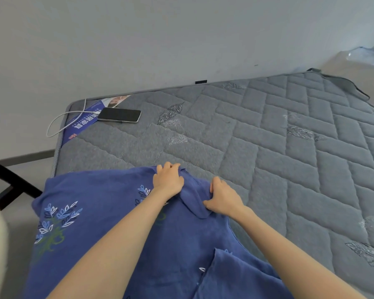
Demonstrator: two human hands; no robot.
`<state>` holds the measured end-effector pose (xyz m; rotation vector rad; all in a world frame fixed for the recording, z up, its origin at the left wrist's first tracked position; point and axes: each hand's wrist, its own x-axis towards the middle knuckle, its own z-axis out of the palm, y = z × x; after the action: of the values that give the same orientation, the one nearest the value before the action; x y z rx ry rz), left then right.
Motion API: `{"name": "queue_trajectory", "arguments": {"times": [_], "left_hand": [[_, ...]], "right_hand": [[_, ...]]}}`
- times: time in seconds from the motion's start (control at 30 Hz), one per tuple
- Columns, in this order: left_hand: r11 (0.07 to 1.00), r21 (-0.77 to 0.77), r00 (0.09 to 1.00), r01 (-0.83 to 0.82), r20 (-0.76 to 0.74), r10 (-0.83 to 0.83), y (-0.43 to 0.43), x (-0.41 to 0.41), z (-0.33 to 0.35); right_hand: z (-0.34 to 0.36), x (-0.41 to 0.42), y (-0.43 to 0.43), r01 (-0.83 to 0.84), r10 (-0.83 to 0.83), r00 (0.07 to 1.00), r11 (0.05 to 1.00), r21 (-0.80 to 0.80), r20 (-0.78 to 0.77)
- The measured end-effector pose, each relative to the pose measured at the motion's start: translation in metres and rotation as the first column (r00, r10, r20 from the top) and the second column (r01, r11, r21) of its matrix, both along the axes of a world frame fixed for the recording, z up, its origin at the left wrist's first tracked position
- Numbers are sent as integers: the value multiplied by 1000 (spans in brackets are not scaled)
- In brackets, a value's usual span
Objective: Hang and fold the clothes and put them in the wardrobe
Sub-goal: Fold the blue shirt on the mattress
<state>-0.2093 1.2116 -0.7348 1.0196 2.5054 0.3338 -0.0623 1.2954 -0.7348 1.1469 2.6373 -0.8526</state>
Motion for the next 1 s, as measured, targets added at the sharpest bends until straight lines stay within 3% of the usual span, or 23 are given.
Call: {"name": "queue_trajectory", "arguments": {"times": [0.1,0.2,0.33,0.57,0.67,0.77,0.87,1.0], "left_hand": [[999,-3,998,-50,26,50,2,-6,-7],[989,114,996,-92,15,91,1,-13,-9],[939,308,988,-155,40,150,-9,-25,-4],[780,490,912,-388,325,250,-12,-50,19],[759,479,871,-441,434,232,-8,-56,25],[753,451,822,-479,532,204,-1,-58,25],[754,428,795,-498,573,200,2,-58,24],[711,398,704,-580,683,192,5,-55,25]], "right_hand": [[-1,-4,0,-59,57,991,998,17,120],[4,-8,1,-44,35,986,997,56,163],[18,-15,10,62,-73,995,985,163,61],[44,-36,37,123,-88,991,910,396,-104],[55,-53,49,227,-190,964,952,207,-185],[62,-70,57,350,-388,882,919,-179,-267],[71,-83,56,355,-596,757,721,-595,-269],[69,-91,56,267,-721,650,515,-815,-242]]}}
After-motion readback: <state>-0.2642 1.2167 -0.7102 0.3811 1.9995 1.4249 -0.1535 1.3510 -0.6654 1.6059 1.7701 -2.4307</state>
